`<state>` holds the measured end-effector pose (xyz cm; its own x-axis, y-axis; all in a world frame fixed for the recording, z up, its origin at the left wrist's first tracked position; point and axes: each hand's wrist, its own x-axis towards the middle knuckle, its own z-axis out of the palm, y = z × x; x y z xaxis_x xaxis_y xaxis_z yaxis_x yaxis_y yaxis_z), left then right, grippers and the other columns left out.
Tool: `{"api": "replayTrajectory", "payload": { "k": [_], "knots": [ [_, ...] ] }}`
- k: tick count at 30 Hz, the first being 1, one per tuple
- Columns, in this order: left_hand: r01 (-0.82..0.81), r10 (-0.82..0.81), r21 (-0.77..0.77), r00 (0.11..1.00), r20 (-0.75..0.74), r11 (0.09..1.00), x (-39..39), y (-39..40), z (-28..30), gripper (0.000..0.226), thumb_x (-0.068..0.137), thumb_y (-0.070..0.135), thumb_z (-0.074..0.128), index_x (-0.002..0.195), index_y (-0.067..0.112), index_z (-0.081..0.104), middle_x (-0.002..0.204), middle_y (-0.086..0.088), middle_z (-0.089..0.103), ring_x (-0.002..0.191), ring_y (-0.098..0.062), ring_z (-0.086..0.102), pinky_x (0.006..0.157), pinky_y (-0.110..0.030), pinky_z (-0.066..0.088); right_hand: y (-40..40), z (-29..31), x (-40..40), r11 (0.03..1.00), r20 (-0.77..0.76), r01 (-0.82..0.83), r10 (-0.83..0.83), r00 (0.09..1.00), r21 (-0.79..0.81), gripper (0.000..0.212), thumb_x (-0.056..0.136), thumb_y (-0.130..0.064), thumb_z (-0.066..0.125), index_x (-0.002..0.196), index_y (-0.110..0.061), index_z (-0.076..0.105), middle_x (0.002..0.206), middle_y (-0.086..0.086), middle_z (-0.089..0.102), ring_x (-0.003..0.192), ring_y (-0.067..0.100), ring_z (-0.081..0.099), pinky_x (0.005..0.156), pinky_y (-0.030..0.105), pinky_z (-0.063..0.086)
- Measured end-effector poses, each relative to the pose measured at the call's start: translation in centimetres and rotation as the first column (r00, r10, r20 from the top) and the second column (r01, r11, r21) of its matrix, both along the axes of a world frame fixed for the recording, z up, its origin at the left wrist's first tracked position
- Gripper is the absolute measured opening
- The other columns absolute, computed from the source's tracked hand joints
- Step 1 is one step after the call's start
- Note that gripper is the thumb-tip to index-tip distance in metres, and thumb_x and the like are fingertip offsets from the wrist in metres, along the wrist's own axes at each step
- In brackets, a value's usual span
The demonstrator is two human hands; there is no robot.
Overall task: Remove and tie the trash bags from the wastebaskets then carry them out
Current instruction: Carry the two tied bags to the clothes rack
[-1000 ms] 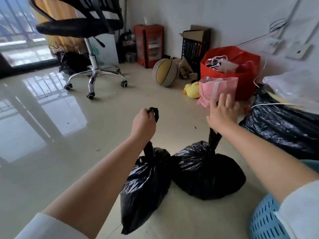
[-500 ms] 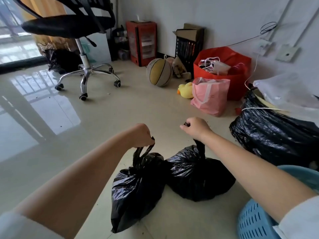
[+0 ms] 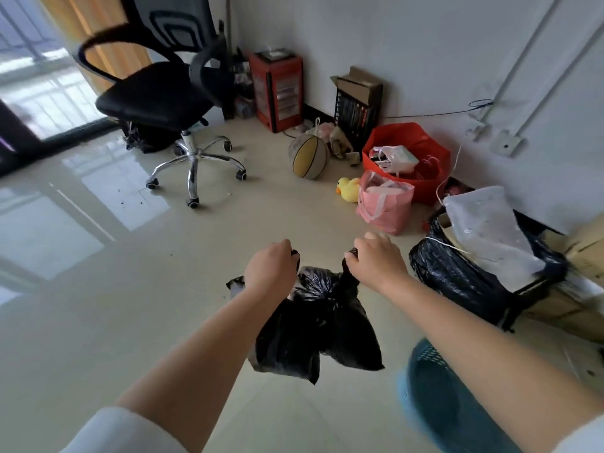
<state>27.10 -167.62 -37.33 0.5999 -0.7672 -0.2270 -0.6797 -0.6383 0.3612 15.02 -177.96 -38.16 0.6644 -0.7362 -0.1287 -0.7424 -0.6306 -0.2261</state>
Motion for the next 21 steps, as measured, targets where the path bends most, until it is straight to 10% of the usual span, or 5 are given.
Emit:
{"api": "replayTrajectory", "payload": {
  "k": [9,21],
  "knots": [
    [0.309,-0.308,-0.068,0.951,0.026,0.949,-6.8,1.6,19.9,0.031,0.099,0.023,0.037,0.108,-0.002,0.053,0.112,-0.020,0.061,0.102,-0.035,0.058,0.080,-0.039,0.048,6.7,21.0,-9.7,0.975,0.160,0.195,-0.177,0.971,-0.105,0.036,0.094,-0.023,0.044,0.113,0.005,0.056,0.123,0.023,0.054,0.115,0.033,0.047,0.092,0.038,0.040],
    [0.838,-0.843,-0.113,0.537,0.007,0.533,-30.2,12.3,29.4,0.028,0.098,0.022,0.040,0.100,-0.001,0.055,0.110,-0.022,0.063,0.103,-0.034,0.058,0.076,-0.034,0.043,25.5,31.2,-32.4,0.672,0.269,0.740,-0.719,0.641,0.033,0.044,0.094,-0.015,0.039,0.054,-0.014,0.020,0.062,0.000,0.025,0.077,0.022,0.037,0.067,0.032,0.028]
  ]
}}
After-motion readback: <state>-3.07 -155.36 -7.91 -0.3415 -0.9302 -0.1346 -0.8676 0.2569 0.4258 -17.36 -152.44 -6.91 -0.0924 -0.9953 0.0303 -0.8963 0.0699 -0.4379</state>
